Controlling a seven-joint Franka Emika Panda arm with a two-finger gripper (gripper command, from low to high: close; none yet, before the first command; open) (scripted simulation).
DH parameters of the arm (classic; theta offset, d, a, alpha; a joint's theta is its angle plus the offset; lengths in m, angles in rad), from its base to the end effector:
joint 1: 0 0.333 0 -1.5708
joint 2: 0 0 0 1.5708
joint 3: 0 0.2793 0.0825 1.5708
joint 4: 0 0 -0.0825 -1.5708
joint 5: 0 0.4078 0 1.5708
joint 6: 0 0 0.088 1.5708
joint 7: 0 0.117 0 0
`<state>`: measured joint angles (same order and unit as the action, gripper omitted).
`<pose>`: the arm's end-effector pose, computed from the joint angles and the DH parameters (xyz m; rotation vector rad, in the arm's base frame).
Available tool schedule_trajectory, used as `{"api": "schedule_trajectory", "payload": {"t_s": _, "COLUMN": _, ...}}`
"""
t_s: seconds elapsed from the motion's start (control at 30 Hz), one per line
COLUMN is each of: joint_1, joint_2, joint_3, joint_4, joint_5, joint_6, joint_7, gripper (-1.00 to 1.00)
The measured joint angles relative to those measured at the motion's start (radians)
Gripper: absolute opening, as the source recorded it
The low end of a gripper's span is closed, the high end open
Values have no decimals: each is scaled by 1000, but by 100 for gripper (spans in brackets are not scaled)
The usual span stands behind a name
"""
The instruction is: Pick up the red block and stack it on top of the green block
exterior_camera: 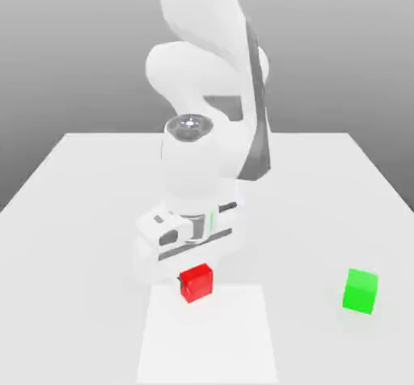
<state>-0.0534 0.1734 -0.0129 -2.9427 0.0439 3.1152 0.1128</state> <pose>0.3092 -0.0248 0.0712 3.1210 -0.3491 -0.0013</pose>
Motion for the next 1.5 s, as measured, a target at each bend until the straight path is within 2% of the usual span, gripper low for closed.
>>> {"api": "schedule_trajectory", "payload": {"t_s": 0.33, "joint_1": 53, "joint_2": -145, "joint_3": -84, "joint_4": -2, "joint_5": -127, "joint_6": -136, "joint_7": 100, "gripper": -100}}
{"api": "schedule_trajectory", "payload": {"t_s": 0.7, "joint_1": 66, "joint_2": -313, "joint_3": -97, "joint_4": -41, "joint_5": -108, "joint_6": -272, "joint_7": 76, "gripper": -100}}
{"api": "schedule_trajectory", "payload": {"t_s": 1.1, "joint_1": 167, "joint_2": -274, "joint_3": 69, "joint_4": 61, "joint_5": -48, "joint_6": -344, "joint_7": 459, "gripper": -100}}
{"api": "schedule_trajectory", "payload": {"t_s": 1.5, "joint_1": 317, "joint_2": -223, "joint_3": 209, "joint_4": 180, "joint_5": -34, "joint_6": -413, "joint_7": 918, "gripper": -100}}
